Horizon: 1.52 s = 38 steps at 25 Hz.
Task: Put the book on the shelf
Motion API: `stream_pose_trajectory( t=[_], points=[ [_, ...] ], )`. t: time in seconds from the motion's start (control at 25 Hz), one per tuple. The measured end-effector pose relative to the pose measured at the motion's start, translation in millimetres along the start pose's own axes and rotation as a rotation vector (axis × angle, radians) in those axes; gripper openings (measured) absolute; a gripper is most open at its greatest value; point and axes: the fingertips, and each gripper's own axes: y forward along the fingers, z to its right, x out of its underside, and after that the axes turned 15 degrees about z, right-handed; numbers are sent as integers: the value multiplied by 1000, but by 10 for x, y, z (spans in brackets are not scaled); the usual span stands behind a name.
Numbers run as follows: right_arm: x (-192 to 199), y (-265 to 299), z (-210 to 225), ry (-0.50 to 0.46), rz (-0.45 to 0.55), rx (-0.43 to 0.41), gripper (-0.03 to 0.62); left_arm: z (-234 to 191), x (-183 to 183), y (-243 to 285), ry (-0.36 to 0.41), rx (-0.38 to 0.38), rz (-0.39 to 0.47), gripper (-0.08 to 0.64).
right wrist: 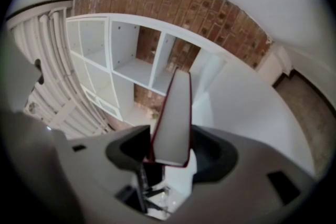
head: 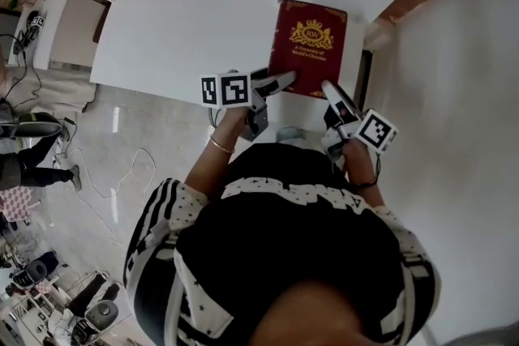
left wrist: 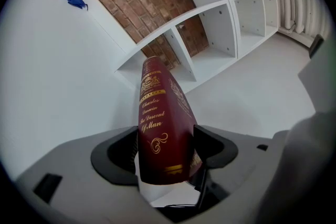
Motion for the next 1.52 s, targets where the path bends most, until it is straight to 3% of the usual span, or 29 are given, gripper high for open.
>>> stream_pose_trajectory(
  t=[0.12, 0.24, 0.32, 0.56, 0.68, 1.28, 1.52],
  points=[
    [-32, -3, 255, 30, -16, 133, 259, -84, -26, 117, -11, -16, 0, 342],
    [-79, 156, 285, 24, -30, 84, 259, -194, -50, 231, -23, -30, 0, 342],
    [-92, 187, 395, 36, -42, 122, 259, -259, -54, 294, -33, -41, 3, 342],
    [-125, 345, 525, 55, -71, 137, 259, -402, -101, 416, -45, -76, 7, 342],
    [-132, 481, 538, 65, -79, 105, 259, -496, -144, 471, -54, -91, 9, 342],
    [-44, 799, 704, 70, -58, 174, 259, -867, -329, 604, -80, -133, -42, 341],
    [-56, 868, 787, 79, -26, 208, 259, -986, -351, 679, -133, -156, -58, 336]
  ],
)
